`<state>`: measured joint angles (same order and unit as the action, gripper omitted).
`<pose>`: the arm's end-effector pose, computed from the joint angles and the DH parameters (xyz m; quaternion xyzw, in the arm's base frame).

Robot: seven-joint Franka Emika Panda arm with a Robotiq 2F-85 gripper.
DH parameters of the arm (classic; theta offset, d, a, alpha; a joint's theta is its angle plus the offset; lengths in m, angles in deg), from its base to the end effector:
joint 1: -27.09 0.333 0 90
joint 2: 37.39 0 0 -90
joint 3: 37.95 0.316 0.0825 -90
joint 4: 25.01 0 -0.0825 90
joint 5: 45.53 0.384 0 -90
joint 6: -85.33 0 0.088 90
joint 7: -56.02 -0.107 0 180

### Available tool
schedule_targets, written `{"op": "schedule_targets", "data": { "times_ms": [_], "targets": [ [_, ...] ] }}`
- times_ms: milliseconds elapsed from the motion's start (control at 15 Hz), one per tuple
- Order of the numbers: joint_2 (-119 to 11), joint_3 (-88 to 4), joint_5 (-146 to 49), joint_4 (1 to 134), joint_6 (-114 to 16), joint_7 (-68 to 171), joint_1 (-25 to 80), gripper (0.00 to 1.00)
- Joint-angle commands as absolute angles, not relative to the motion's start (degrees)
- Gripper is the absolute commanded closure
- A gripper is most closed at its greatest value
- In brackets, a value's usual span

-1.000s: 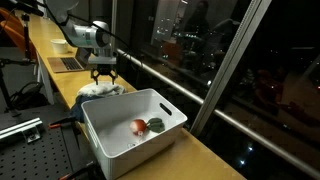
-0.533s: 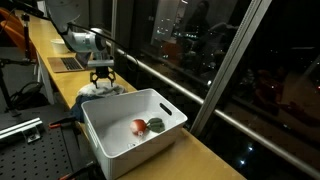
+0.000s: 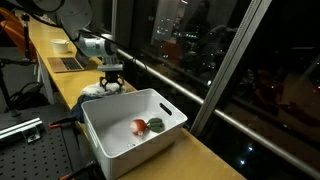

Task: Remove the items from the storage box and put them on the table then place them back.

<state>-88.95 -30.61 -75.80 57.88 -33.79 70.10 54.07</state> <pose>0.5934 0.3578 0.1345 0.8277 0.5241 -0.0930 0.1774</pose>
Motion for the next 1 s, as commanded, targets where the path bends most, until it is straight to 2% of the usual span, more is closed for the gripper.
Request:
{"op": "schedule_targets", "data": {
  "times_ms": [0,267,600,933],
  "targets": [
    [-89.64,-30.52,-74.62,56.28,-33.38,71.53,52.07,0.35],
    [-87.49,-29.99,-73.46,58.55,-34.98,71.85,49.35,0.66],
    [-83.26,-28.85,-70.74,62.69,-38.43,73.92,45.94,1.00],
    [-75.72,-28.54,-69.25,69.28,-41.27,74.29,44.21,0.99]
  ]
}}
